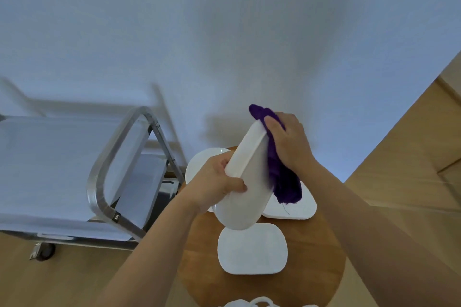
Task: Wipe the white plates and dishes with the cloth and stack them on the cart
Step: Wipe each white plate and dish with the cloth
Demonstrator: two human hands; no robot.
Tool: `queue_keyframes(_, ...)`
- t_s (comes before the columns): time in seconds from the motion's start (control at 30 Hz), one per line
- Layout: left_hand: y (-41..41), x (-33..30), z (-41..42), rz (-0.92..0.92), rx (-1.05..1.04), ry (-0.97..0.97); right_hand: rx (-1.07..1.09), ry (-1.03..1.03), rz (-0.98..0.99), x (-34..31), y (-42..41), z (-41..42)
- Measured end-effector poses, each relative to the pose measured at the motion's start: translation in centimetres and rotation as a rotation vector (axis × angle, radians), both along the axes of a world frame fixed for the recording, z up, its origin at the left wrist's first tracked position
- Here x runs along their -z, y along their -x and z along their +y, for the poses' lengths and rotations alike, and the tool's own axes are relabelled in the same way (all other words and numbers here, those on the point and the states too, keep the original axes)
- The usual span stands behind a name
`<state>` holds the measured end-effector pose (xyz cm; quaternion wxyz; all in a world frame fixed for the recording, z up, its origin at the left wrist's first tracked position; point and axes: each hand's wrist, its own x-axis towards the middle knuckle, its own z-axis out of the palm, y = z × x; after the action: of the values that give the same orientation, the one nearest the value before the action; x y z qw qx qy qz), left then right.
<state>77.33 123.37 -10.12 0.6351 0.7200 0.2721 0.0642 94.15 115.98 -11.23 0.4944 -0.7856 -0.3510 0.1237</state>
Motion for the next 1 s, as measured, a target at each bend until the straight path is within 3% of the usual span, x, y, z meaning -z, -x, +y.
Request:
queue_keyframes(0.1,-0.3,0.2,-0.2,-0.07,-0.072,0.053,0.074,-0.045,0.389,-0.2,-0.8,-0.3)
queue_keyframes(0.2,-1.1,0.6,-0.5,-0.139,-0.151,0.128,0.144,-0.128,0.519,0.5,-0.5,-0.3)
queue_keyframes(0.3,-2.1,1.2,-0.8,-0.225,-0.251,0.245,0.135,-0.218,0.568,1.5,0.5,-0.2)
queue_keyframes(0.47,-3.4,1.7,-0.8,-0.37,-0.401,0.4,-0.004,-0.164,0.613,2.9,1.3,-0.6)
queue_keyframes(0.6,-3.9,2.3,-1.4,-0.387,-0.472,0.422,-0.052,-0.177,0.729,3.4,1.3,-1.3)
queue_keyframes(0.7,-2.7,2.5,-0.9,-0.394,-0.379,0.649,-0.131,-0.205,0.791,2.5,-0.2,-2.6)
queue_keyframes(0.8,-0.9,2.2,0.7,-0.319,-0.156,0.952,-0.388,-0.016,0.721,0.4,-2.1,-4.0)
queue_keyframes(0.87,-0.5,2.4,1.5,-0.26,-0.094,0.987,-0.496,0.098,0.679,-0.7,-2.7,-4.2)
queue_keyframes(1.0,-1.6,1.8,1.7,-0.226,-0.151,0.938,-0.362,0.078,0.63,-0.7,-2.5,-3.6)
